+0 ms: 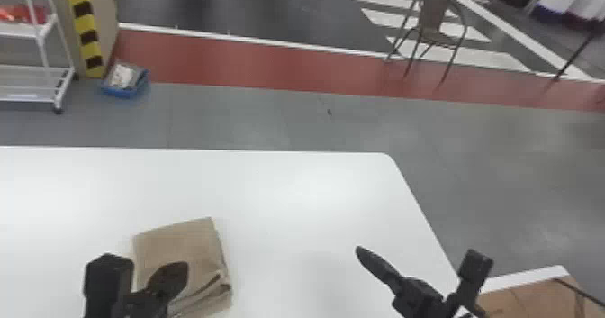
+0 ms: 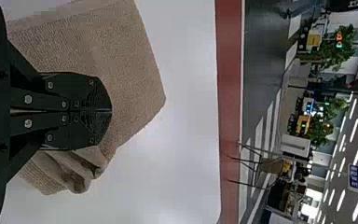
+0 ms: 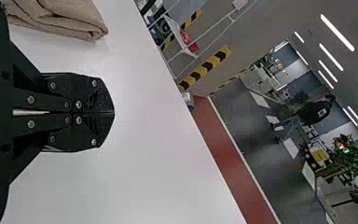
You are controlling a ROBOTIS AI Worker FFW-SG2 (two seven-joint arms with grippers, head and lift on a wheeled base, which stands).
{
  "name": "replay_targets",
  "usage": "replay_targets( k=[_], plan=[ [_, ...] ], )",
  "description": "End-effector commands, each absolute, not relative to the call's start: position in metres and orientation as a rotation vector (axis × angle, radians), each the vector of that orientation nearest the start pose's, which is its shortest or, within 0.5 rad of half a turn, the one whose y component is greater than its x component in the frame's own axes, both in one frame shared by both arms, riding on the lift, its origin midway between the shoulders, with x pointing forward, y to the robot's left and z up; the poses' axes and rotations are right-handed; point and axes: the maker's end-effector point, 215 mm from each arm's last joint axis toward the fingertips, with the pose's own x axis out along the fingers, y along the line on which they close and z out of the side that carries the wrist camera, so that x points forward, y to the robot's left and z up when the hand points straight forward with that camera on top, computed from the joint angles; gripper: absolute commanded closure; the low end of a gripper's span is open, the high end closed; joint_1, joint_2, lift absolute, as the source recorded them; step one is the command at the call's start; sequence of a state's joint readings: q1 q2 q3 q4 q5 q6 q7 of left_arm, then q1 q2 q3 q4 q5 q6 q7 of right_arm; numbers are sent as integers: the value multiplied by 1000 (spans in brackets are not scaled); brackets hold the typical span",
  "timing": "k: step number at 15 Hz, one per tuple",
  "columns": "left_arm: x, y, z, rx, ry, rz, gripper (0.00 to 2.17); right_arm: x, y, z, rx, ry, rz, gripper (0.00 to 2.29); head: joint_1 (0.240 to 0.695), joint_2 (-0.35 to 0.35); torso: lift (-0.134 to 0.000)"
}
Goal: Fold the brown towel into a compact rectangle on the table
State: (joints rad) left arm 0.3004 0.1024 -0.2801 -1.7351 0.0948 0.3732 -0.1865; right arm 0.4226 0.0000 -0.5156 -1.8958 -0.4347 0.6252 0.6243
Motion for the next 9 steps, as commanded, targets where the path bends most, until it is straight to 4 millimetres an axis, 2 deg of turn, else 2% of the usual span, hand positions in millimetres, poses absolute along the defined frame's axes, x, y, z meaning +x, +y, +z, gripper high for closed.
replay_targets(
  k=[1,4,9],
  plan=[
    [413,72,-531,-47,559,-448,1629,386,-328,-472,546,451,202,1416,695,-350,0],
    [406,80,-554,5,596,-430,1629,386,-328,-472,547,450,201,1416,695,-350,0],
    [418,93,-568,43,605,-403,1632,386,-326,-471,547,451,206,1416,695,-336,0]
  ],
)
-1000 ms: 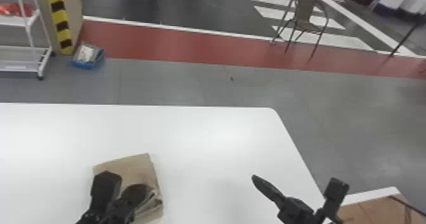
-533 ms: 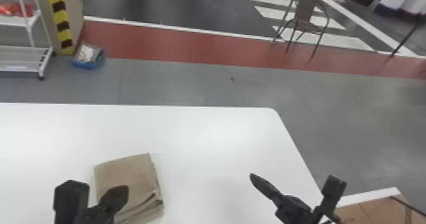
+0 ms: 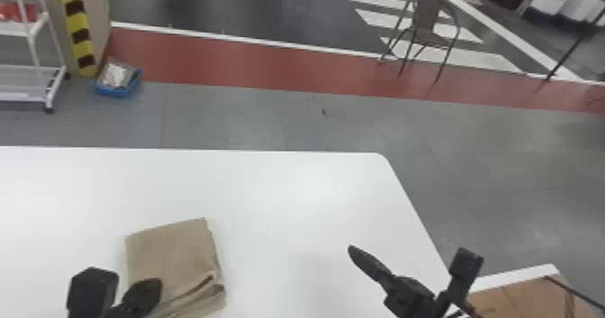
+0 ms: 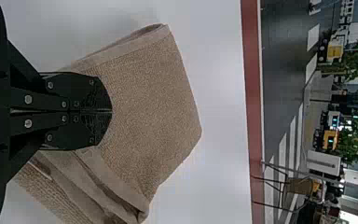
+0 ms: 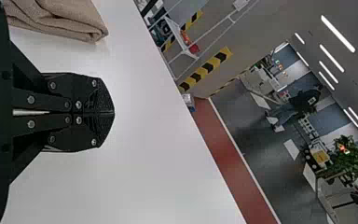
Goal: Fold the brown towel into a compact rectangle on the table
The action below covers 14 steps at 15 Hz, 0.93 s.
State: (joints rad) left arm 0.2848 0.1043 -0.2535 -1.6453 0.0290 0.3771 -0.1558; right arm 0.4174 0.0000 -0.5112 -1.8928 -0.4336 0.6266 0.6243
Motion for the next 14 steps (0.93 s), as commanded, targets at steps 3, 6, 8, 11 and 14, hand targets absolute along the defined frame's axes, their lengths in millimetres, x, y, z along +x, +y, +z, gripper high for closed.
replay_targets(
  k=[3,6,8,11,14],
  plan=[
    [431,95,-573,59,603,-399,1632,385,-326,-470,547,453,207,1416,695,-318,0],
    [442,91,-574,73,595,-404,1632,383,-327,-469,545,455,205,1416,695,-311,0],
    [450,83,-571,84,585,-419,1629,383,-326,-469,547,454,207,1416,695,-313,0],
    [464,75,-565,93,565,-433,1629,386,-311,-469,547,468,234,1416,695,-320,0],
    [472,67,-557,105,549,-449,1629,389,-267,-475,538,499,310,1416,695,-293,0]
  ],
)
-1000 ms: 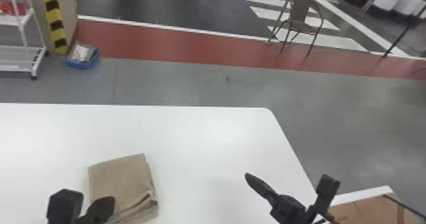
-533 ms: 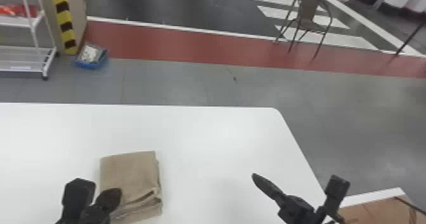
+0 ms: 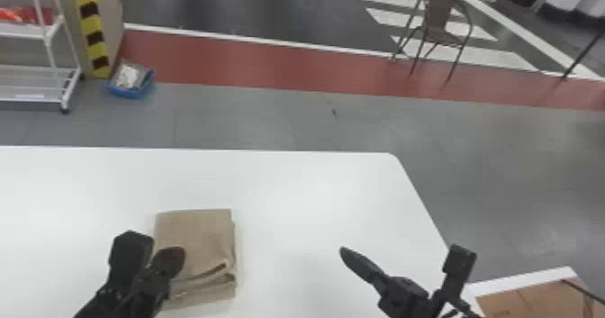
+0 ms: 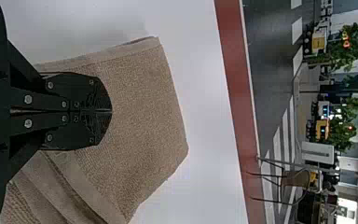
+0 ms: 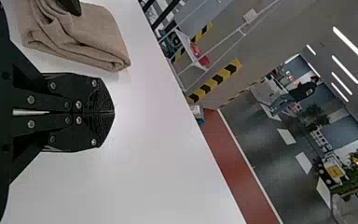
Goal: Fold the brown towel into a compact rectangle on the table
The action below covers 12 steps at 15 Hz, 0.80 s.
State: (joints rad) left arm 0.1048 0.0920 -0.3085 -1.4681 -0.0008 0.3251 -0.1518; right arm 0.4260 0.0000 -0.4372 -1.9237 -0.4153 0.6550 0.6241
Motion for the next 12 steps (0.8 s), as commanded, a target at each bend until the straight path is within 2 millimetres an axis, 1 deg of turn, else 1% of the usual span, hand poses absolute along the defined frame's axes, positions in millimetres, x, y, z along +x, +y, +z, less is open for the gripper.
replay_targets(
  k=[1,2,3,4,5,7,9,10,11,12],
  plan=[
    [473,66,-554,105,543,-451,1629,392,-257,-477,532,507,324,1416,695,-279,0],
    [473,68,-555,107,543,-450,1632,395,-250,-477,529,510,336,1416,695,-268,0],
    [469,71,-553,97,539,-447,1629,398,-246,-476,524,508,336,1416,695,-257,0],
    [467,70,-537,81,501,-450,1629,407,-240,-467,511,478,352,1416,695,-247,0],
    [465,75,-517,63,448,-447,1629,420,-237,-455,479,433,364,1416,695,-232,0],
    [467,90,-485,30,386,-430,1629,438,-216,-447,458,401,412,1416,695,-215,0],
    [471,109,-472,5,367,-408,1629,449,-192,-451,431,382,454,1416,695,-181,0],
    [475,122,-469,5,363,-389,1629,455,-180,-451,411,346,474,1416,695,-159,0],
    [475,127,-470,0,362,-384,1629,459,-168,-451,399,318,496,1416,695,-135,0],
    [475,129,-471,0,365,-383,1629,463,-162,-452,396,299,507,1416,695,-87,0]
  ],
)
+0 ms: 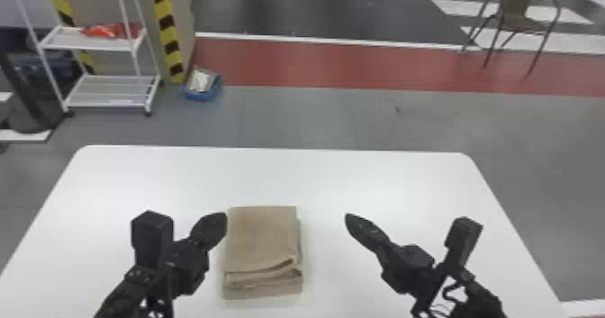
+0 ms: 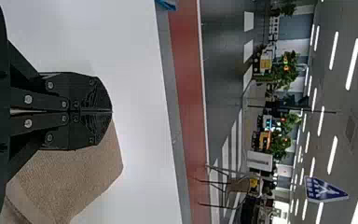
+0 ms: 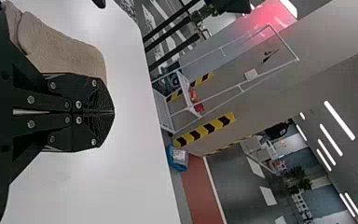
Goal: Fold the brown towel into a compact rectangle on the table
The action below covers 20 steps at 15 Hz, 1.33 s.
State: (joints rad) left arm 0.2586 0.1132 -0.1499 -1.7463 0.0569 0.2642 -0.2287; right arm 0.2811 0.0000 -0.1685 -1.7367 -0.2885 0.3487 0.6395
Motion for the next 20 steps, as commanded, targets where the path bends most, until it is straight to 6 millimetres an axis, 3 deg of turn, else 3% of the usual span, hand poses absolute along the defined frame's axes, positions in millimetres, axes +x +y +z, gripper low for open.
replay_targets(
  k=[1,7,10,13,20],
  plan=[
    [473,130,-472,1,365,-383,1629,466,-154,-454,392,287,525,1416,695,-65,0],
    [472,141,-470,-11,354,-382,1629,453,-104,-505,357,393,624,1416,695,8,0],
    [472,142,-472,-15,356,-383,1629,449,-97,-526,329,431,637,1416,695,44,0],
    [471,142,-474,-13,360,-385,1629,451,-89,-534,312,450,658,1416,695,53,0],
    [469,135,-473,-15,360,-395,1629,435,-94,-563,308,533,644,1416,695,62,0]
  ],
)
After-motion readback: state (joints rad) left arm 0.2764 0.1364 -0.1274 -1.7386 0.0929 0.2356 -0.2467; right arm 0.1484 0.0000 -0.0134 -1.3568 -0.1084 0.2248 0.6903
